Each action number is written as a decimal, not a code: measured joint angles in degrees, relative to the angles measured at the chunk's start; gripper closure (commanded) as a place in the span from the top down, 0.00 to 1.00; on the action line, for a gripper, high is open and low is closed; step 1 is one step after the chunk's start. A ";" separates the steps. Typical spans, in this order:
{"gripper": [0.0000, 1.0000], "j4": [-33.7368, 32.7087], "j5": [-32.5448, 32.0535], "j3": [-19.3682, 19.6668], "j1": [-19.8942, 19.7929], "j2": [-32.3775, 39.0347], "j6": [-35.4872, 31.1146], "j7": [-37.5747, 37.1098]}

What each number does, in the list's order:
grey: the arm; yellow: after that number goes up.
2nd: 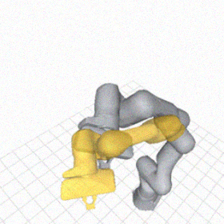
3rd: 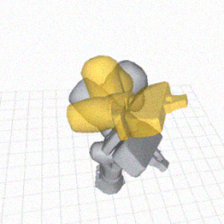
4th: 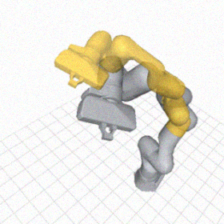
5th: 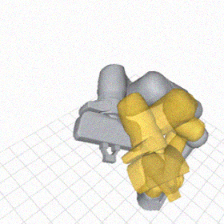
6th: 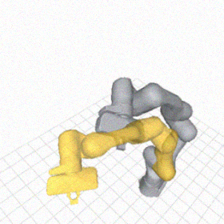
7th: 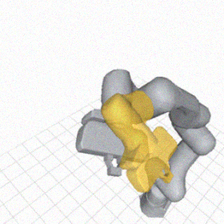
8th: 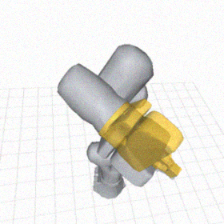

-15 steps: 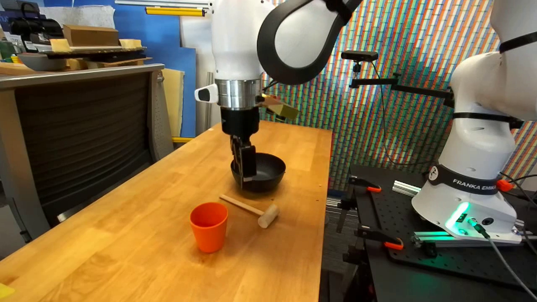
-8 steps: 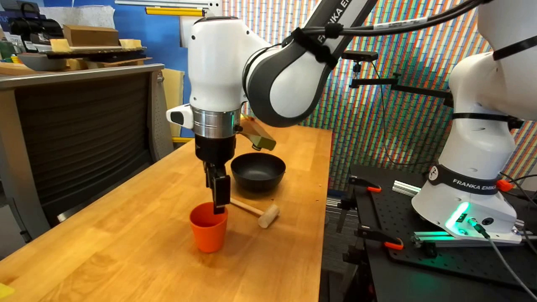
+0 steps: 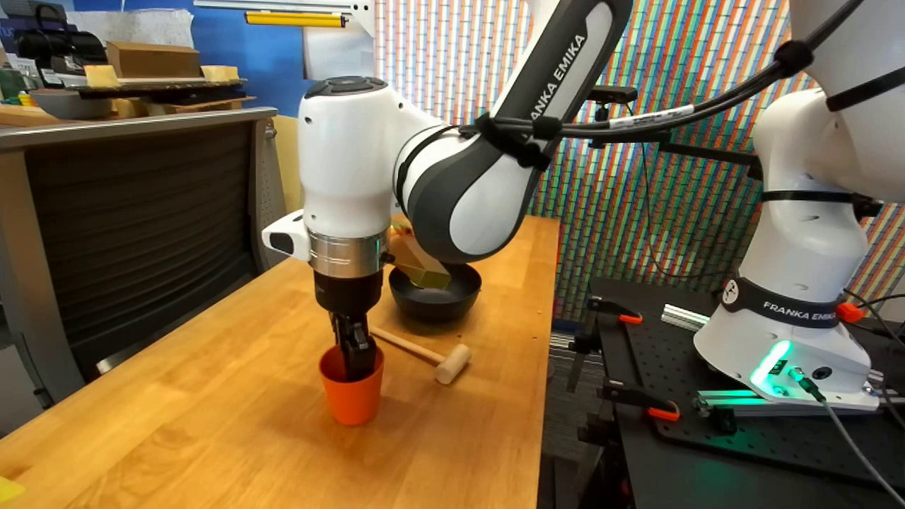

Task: Put the orange cup inside the black bowl

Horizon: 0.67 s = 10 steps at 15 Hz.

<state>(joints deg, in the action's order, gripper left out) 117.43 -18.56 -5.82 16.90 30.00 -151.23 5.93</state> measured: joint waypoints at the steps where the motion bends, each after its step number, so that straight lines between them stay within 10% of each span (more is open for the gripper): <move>1: 0.27 -0.18 -0.53 0.47 0.19 0.47 0.00 -0.28; 6: 0.04 -0.45 -1.45 2.63 0.55 1.39 0.40 -1.12; 10: 0.09 -1.24 -1.41 3.23 0.24 0.03 4.06 -2.63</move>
<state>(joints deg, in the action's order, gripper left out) 116.18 -19.97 -2.59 17.13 30.02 -147.17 3.30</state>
